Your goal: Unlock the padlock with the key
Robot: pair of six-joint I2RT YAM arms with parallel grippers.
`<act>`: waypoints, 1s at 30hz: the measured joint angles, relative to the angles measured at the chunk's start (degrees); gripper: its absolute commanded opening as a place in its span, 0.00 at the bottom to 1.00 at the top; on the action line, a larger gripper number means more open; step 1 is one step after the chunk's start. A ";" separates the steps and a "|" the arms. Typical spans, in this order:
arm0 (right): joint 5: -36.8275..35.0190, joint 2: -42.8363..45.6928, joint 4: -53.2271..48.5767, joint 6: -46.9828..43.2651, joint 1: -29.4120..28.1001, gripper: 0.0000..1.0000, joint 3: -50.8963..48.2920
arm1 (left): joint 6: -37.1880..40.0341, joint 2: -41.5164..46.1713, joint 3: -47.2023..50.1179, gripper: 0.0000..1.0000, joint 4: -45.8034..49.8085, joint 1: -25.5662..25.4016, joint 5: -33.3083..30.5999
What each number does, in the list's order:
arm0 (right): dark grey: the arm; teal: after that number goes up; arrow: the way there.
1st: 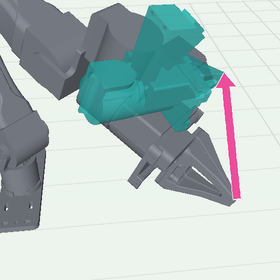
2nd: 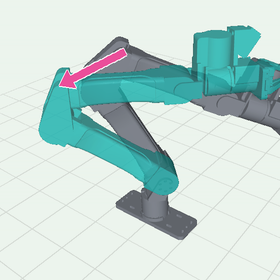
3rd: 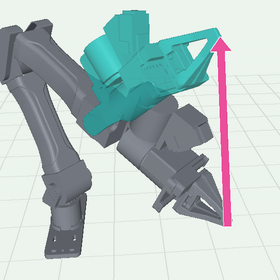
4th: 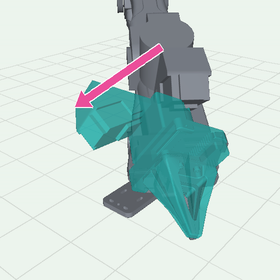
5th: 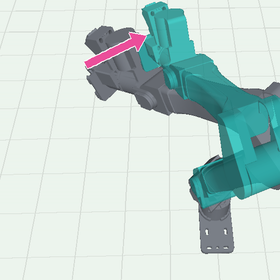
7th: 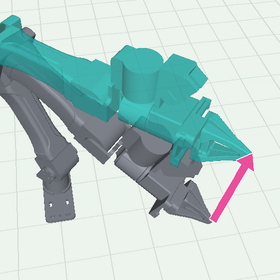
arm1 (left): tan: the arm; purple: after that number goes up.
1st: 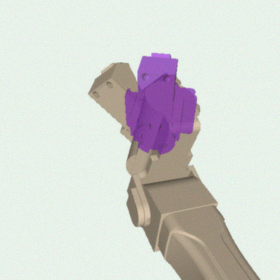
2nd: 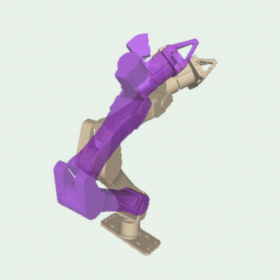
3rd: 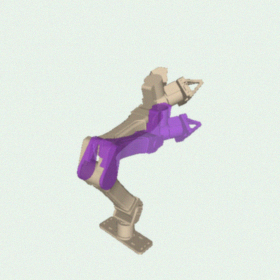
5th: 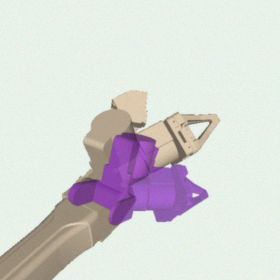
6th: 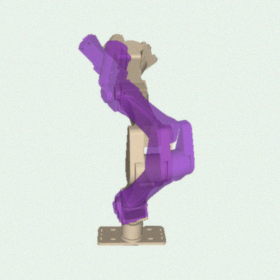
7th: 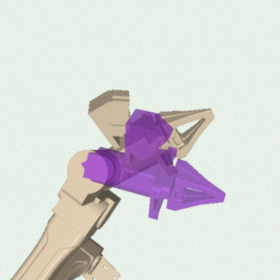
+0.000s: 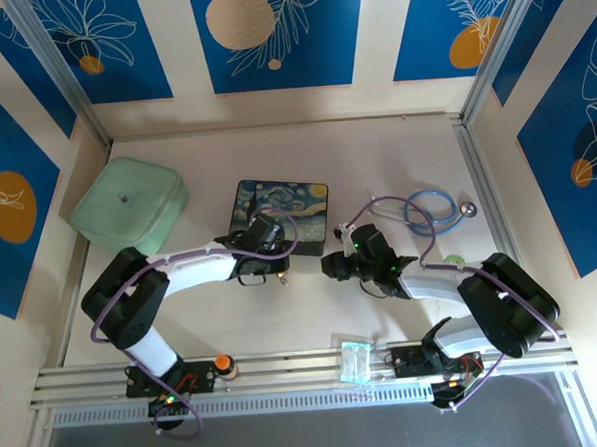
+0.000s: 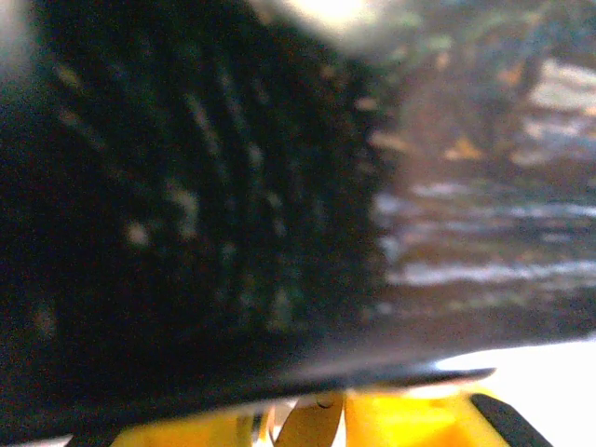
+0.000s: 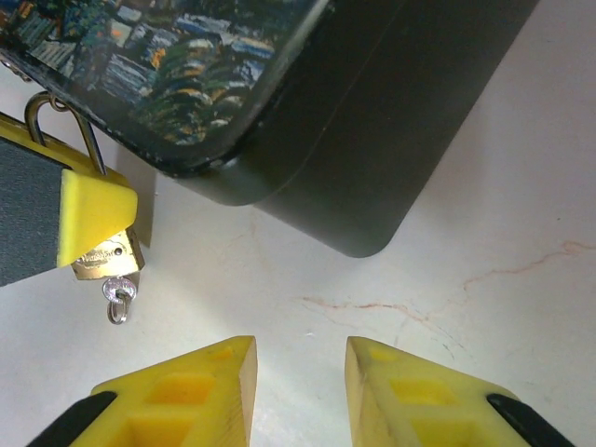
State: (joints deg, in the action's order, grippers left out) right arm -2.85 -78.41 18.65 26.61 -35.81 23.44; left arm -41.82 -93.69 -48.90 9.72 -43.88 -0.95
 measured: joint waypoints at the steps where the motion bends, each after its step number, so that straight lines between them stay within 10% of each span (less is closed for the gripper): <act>1: 0.00 0.11 -0.13 0.02 0.11 0.31 0.00 | 0.35 0.00 -0.13 0.28 0.28 -0.11 -0.44; 17: -0.31 2.03 -1.60 0.02 2.89 0.31 -0.74 | -0.33 -0.76 0.94 0.57 4.20 -4.81 -9.14; 30: -1.07 2.23 -1.79 0.02 3.21 0.31 -0.81 | -3.32 5.38 7.17 0.54 2.69 -7.98 -10.21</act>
State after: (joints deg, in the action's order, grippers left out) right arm -3.92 -76.18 16.86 26.63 -32.60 22.63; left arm -45.15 -88.31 -41.74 12.40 -51.86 -11.16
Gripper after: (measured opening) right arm 0.308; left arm 0.540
